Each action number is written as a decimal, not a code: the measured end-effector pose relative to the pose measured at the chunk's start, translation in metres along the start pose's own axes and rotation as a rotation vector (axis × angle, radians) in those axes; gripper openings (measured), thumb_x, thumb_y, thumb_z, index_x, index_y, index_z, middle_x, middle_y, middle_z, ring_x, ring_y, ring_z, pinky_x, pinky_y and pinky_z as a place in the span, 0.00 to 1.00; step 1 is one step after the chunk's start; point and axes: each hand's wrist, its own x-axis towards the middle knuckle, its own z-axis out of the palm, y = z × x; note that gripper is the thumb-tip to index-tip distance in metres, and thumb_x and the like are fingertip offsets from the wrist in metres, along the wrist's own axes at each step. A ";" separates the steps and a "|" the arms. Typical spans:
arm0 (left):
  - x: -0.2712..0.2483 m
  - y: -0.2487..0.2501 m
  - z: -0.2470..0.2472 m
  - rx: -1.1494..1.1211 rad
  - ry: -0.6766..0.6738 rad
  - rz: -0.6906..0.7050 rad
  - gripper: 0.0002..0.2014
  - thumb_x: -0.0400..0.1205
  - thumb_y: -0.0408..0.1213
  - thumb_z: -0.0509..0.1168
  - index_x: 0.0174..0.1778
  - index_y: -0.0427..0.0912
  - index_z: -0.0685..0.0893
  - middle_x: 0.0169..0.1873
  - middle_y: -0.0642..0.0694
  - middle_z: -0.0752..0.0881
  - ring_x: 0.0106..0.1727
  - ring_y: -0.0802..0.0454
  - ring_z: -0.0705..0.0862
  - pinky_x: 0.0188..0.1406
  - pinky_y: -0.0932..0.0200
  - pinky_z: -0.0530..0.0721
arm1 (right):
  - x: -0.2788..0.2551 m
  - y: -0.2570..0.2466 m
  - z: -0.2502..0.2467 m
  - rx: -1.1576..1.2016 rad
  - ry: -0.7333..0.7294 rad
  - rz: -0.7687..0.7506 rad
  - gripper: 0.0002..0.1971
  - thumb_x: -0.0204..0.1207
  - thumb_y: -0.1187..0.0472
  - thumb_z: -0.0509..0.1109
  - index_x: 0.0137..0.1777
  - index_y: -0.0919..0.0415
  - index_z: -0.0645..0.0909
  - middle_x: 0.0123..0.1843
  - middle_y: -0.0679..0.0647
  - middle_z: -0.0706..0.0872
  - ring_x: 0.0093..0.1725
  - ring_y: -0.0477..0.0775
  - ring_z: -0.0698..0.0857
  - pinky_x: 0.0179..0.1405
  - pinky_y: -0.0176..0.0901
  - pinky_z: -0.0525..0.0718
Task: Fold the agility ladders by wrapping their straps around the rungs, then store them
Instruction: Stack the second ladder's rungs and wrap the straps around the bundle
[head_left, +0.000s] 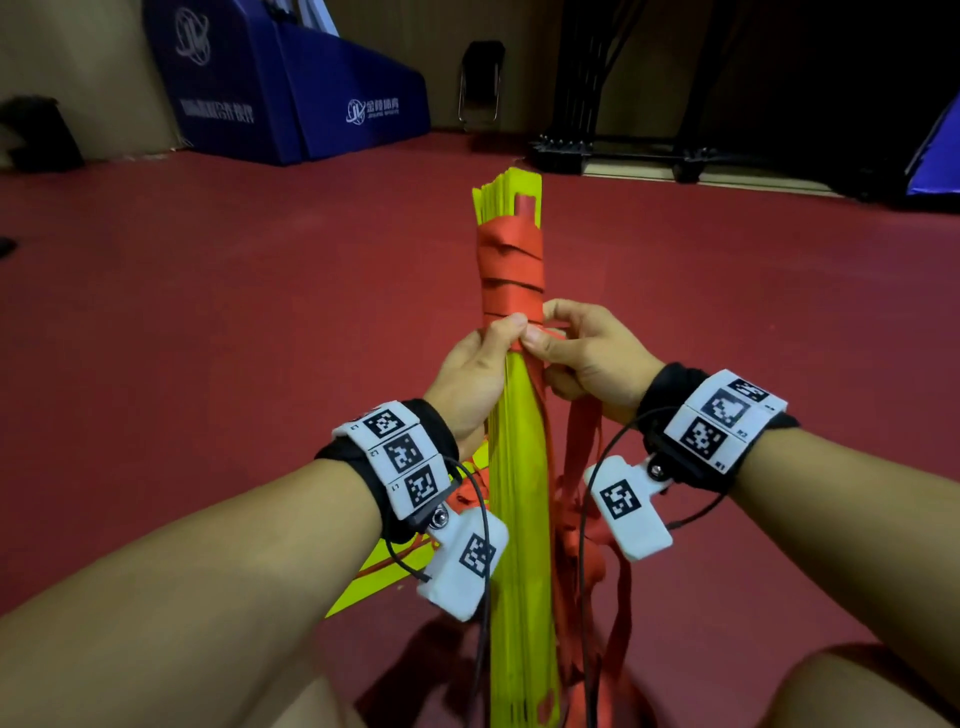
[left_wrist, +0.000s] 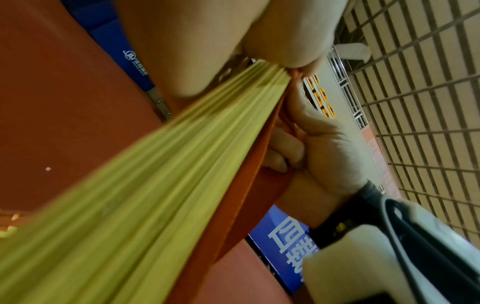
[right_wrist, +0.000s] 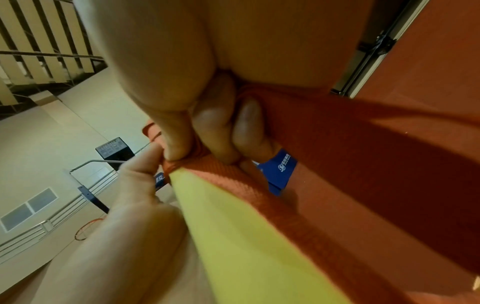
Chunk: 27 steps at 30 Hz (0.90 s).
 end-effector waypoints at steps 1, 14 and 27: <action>0.000 -0.001 0.000 0.044 0.021 0.013 0.27 0.80 0.51 0.65 0.62 0.29 0.86 0.55 0.29 0.90 0.55 0.32 0.88 0.60 0.41 0.85 | 0.001 0.001 -0.001 -0.022 0.021 0.022 0.05 0.83 0.67 0.66 0.47 0.62 0.74 0.21 0.49 0.68 0.13 0.42 0.63 0.14 0.30 0.60; -0.001 -0.011 0.010 0.172 0.154 0.046 0.25 0.79 0.58 0.62 0.59 0.40 0.86 0.47 0.39 0.88 0.54 0.37 0.85 0.65 0.35 0.79 | 0.003 0.002 -0.012 -0.185 0.157 0.032 0.14 0.74 0.61 0.80 0.42 0.64 0.76 0.18 0.44 0.75 0.16 0.40 0.67 0.16 0.30 0.65; 0.002 -0.001 0.001 0.160 0.211 0.088 0.17 0.93 0.44 0.54 0.52 0.39 0.84 0.30 0.41 0.85 0.25 0.46 0.85 0.25 0.55 0.84 | 0.000 0.005 -0.015 -0.026 0.000 -0.006 0.04 0.81 0.75 0.67 0.47 0.68 0.77 0.22 0.49 0.77 0.20 0.44 0.70 0.21 0.33 0.66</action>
